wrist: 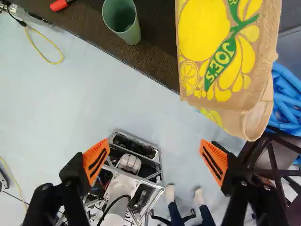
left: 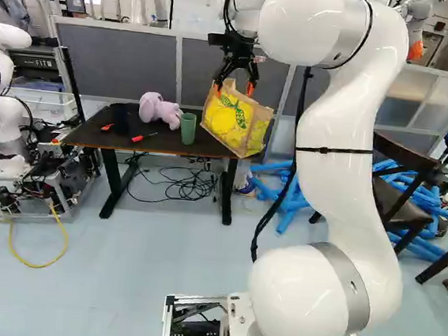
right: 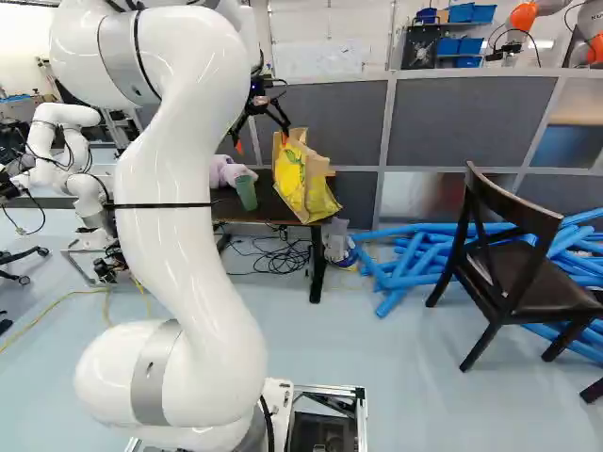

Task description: Pick up the bag on the ground and place it on the table

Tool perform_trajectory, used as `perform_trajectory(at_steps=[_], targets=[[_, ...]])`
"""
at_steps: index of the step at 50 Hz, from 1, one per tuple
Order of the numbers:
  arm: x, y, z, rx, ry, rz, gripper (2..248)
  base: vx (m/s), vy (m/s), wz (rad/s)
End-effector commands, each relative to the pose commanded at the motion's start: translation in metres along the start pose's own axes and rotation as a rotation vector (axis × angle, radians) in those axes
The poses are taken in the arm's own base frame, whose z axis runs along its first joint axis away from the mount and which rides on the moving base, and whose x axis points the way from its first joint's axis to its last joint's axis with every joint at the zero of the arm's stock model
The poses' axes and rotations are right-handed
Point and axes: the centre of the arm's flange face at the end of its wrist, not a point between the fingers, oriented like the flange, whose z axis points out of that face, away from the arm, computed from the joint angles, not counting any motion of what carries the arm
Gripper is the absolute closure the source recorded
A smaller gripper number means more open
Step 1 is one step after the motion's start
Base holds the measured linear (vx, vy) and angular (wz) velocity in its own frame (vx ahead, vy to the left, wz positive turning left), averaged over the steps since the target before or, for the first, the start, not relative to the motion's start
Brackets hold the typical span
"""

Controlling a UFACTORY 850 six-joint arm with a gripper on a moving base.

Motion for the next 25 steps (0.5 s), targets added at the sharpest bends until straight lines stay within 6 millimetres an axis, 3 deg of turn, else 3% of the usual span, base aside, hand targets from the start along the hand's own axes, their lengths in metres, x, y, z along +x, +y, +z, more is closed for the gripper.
perform_trajectory(at_steps=[25], targets=[[-0.0004, 0.0001, 0.0008, -0.001, 0.003, 0.001, 3, 0.0, 0.0, 0.0]])
